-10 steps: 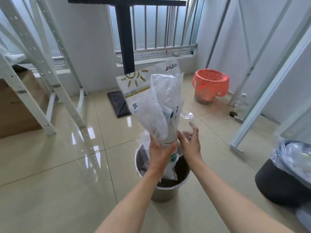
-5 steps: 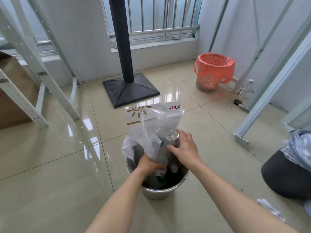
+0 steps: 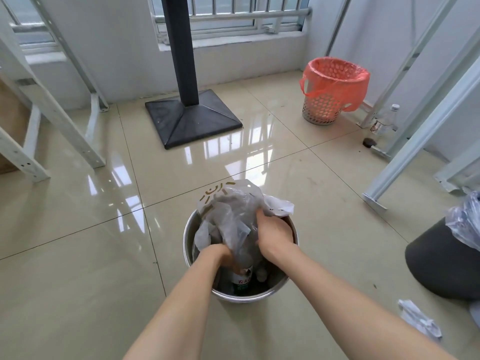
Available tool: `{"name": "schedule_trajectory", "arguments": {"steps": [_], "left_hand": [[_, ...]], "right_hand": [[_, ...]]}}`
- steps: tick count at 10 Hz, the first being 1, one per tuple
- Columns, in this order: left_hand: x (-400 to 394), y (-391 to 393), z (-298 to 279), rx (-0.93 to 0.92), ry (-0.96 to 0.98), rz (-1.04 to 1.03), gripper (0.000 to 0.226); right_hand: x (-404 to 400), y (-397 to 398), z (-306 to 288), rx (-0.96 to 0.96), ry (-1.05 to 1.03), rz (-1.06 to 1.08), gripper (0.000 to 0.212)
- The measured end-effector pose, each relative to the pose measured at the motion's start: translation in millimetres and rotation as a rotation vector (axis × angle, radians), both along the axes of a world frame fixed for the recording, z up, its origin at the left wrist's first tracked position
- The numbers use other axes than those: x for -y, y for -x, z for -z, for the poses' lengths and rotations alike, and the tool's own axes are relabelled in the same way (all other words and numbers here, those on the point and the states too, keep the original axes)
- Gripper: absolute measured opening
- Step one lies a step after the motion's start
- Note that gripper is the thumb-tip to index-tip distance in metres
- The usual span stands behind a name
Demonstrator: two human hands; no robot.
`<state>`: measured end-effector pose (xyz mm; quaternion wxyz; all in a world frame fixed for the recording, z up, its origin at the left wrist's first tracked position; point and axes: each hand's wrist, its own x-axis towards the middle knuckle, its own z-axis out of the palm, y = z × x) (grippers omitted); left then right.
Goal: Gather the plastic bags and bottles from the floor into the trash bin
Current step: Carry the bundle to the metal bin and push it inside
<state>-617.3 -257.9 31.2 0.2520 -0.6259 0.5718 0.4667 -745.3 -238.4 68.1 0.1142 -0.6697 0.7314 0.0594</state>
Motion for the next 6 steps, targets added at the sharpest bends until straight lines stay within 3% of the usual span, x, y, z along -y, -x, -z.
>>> {"name": "schedule_trajectory", "arguments": {"steps": [1, 3, 4, 6], "left_hand": [[13.4, 1.7, 8.7, 0.09, -0.064, 0.029, 0.075], [26.7, 12.2, 18.8, 0.173, 0.011, 0.266, 0.074], [22.0, 15.9, 20.4, 0.168, -0.002, 0.278, 0.081], [6.2, 15.5, 14.4, 0.122, -0.047, 0.07, 0.087]], "right_hand": [[10.8, -3.0, 3.2, 0.086, -0.016, -0.006, 0.023], [20.9, -8.1, -1.0, 0.044, -0.105, 0.032, 0.028], [22.3, -11.0, 3.5, -0.176, -0.104, 0.002, 0.047], [16.3, -6.9, 1.9, -0.206, -0.081, -0.006, 0.051]]}}
